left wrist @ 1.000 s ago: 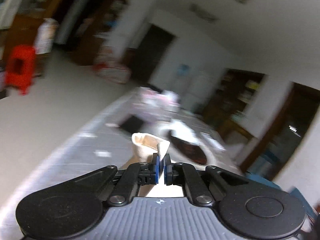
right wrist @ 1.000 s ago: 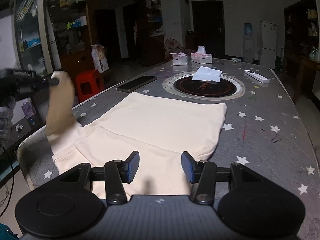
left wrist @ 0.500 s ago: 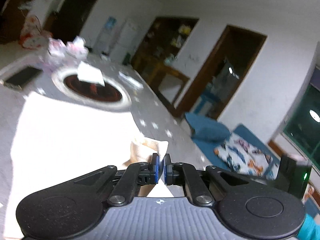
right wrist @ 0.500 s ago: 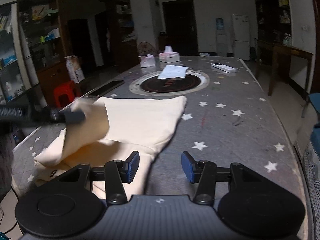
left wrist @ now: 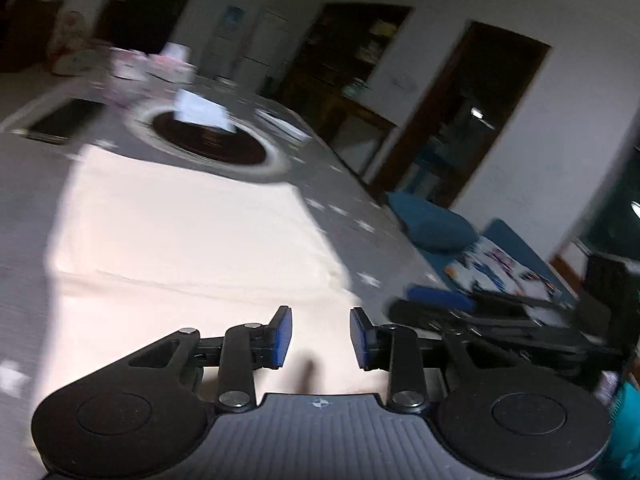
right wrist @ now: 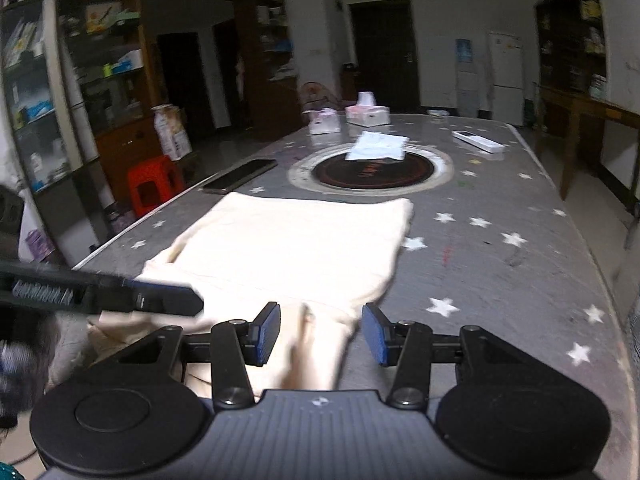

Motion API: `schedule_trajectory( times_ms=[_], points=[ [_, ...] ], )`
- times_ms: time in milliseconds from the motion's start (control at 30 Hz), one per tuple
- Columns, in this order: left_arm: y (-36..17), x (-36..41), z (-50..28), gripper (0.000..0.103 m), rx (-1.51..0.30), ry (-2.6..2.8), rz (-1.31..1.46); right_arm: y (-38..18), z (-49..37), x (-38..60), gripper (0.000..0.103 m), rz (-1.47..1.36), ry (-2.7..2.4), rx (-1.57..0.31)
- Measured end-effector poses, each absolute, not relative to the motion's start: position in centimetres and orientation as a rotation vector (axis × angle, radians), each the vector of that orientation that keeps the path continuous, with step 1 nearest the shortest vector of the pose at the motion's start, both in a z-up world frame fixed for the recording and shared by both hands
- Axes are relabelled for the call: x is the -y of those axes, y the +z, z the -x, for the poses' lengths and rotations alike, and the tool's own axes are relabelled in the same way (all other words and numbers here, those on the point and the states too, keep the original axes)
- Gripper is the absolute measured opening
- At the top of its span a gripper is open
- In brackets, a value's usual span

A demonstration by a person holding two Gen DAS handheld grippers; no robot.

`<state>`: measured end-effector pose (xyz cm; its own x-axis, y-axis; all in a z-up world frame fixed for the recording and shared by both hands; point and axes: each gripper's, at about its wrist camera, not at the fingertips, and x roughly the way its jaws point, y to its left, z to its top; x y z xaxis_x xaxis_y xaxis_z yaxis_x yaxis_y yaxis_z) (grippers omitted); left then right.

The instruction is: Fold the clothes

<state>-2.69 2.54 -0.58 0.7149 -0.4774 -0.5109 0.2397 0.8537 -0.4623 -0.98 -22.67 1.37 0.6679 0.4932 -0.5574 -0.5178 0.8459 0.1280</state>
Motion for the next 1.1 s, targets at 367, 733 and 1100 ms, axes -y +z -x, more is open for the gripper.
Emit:
schedule_trajectory(
  times_ms=[367,733,1100],
  points=[
    [-1.0,-7.9,2.7,0.023,-0.662,-0.227,0.357,-1.2,-1.6,19.6,0.027,0.094,0.591,-0.707],
    [-1.6,-9.1,2.4,0.014,-0.648,-0.161,0.299,0.1,-1.4,19.2,0.008,0.127,0.561,-0.637],
    [-0.5,-7.7,2.2,0.015,-0.633,-0.223,0.256,0.8,-0.9,18.9,0.014,0.155,0.620,-0.607]
  ],
)
